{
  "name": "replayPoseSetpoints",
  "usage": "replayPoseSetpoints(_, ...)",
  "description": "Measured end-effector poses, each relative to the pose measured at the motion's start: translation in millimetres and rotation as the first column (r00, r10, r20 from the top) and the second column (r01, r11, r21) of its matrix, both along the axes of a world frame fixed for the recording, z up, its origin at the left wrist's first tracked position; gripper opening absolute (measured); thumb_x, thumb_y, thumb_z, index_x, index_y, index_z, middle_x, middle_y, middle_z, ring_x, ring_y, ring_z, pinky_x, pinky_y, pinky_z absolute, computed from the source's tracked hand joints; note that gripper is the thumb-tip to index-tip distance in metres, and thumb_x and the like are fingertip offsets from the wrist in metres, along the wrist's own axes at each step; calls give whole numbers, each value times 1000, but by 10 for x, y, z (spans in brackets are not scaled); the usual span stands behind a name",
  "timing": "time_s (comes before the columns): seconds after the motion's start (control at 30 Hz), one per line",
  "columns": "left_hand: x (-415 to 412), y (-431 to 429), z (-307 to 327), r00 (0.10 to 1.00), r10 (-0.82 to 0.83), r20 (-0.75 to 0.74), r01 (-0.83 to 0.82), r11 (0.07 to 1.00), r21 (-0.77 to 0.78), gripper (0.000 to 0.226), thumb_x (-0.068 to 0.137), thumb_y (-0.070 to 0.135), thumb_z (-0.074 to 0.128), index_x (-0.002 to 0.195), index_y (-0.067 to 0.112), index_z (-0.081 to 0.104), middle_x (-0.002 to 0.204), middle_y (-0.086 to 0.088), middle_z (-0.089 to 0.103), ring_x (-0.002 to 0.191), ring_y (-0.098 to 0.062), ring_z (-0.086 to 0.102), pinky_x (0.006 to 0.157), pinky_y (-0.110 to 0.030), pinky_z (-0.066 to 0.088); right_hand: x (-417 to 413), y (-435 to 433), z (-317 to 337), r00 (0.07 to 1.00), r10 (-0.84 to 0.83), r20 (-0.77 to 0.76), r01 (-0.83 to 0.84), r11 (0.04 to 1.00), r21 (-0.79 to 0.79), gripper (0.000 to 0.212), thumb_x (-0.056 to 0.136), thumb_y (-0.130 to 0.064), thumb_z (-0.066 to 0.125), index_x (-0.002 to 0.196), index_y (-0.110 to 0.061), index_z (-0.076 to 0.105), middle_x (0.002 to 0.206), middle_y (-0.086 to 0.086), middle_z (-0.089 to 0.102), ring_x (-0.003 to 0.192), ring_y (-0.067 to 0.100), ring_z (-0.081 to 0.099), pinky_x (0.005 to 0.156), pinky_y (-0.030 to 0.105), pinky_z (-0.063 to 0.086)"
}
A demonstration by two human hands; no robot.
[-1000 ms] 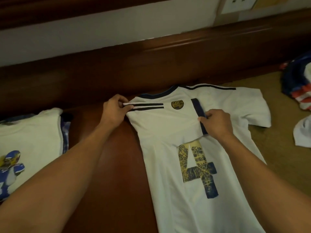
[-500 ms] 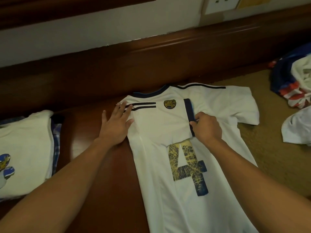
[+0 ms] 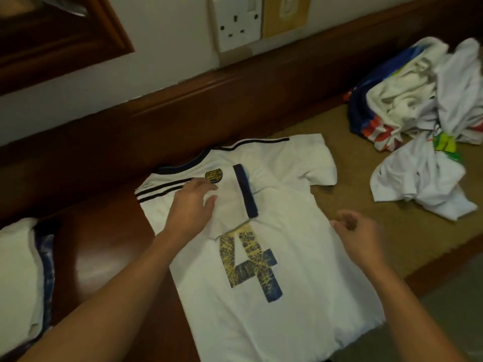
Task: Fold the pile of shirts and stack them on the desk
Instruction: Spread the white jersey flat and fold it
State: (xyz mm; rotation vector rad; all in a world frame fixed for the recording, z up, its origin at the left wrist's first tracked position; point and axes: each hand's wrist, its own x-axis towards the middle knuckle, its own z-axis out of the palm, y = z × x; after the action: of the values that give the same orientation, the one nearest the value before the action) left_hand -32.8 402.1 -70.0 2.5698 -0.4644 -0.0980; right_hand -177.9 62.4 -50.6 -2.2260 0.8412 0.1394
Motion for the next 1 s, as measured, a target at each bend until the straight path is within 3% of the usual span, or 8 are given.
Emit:
replayPoseSetpoints(0.1, 36, -658, 114, 990, 1, -142, -13, 996, -86, 24, 96, 22, 67, 119, 17, 70, 115, 1, 64, 95, -12, 62, 87, -30, 53, -271, -201, -22, 997, 0, -77, 2, 1000, 21, 37, 93, -26, 72, 126, -11, 67, 99, 0, 65, 92, 16, 60, 78, 30, 43)
replayPoseSetpoints(0.2, 88, -1302, 207, 967, 42, -252, -81, 986, -144, 25, 94, 27, 70, 117, 18, 70, 110, 5, 68, 84, -7, 63, 79, -26, 52, -492, -355, -45, 990, -3, -143, 7, 1000, 28, 43, 91, -32, 73, 130, -17, 64, 108, 2, 66, 98, 17, 61, 81, 33, 48)
replayPoseSetpoints(0.37, 163, -2207, 312, 948, 63, -312, -110, 985, -134, 34, 94, 37, 70, 121, 18, 69, 110, 2, 71, 91, -9, 64, 65, -10, 39, -777, -534, -56, 973, 48, -225, -47, 999, 7, 36, 92, -41, 70, 121, -20, 67, 103, -3, 68, 93, 14, 62, 76, 32, 50)
replayPoseSetpoints(0.57, 258, -3071, 300, 955, 72, -286, -32, 989, 142, 67, 82, 60, 74, 131, 19, 54, 123, -1, 58, 108, -19, 60, 78, -33, 52, -964, -578, -10, 960, 146, -238, -137, 989, 53, 23, 90, -49, 68, 105, -33, 62, 94, -13, 61, 86, 7, 59, 74, 30, 52)
replayPoseSetpoints(0.67, 266, -3208, 227, 967, 52, -249, 25, 954, 299, 55, 85, 42, 76, 127, 15, 54, 121, -7, 60, 105, -25, 62, 83, -38, 55, -1002, -563, 13, 949, 203, -241, -192, 979, 65, 15, 92, -47, 68, 94, -34, 61, 92, -17, 57, 81, 0, 57, 73, 25, 53)
replayPoseSetpoints(0.73, 263, -3152, 170, 948, 124, -293, -68, 978, 195, 41, 89, 24, 71, 127, 13, 60, 117, -9, 67, 99, -25, 67, 83, -35, 57, -1029, -560, 12, 953, 202, -228, -195, 979, 52, 14, 93, -44, 67, 86, -34, 60, 93, -17, 55, 79, 1, 56, 75, 26, 56)
replayPoseSetpoints(0.83, 186, -2926, 188, 906, 265, -330, -294, 955, -41, 33, 93, 15, 67, 125, 11, 63, 107, -1, 68, 80, -10, 65, 65, -15, 50, -1061, -540, 1, 958, 193, -211, -188, 981, 45, 14, 95, -43, 64, 86, -35, 59, 94, -18, 54, 80, 1, 56, 75, 24, 56)
replayPoseSetpoints(1.0, 128, -2314, 252, 758, 540, -364, -636, 736, -232, 35, 93, 4, 62, 127, 11, 57, 99, -7, 67, 75, -12, 61, 56, -11, 40, -1138, -392, 7, 955, 218, -200, -222, 975, 3, 18, 96, -45, 61, 112, -37, 55, 108, -16, 58, 96, 5, 60, 76, 23, 50)
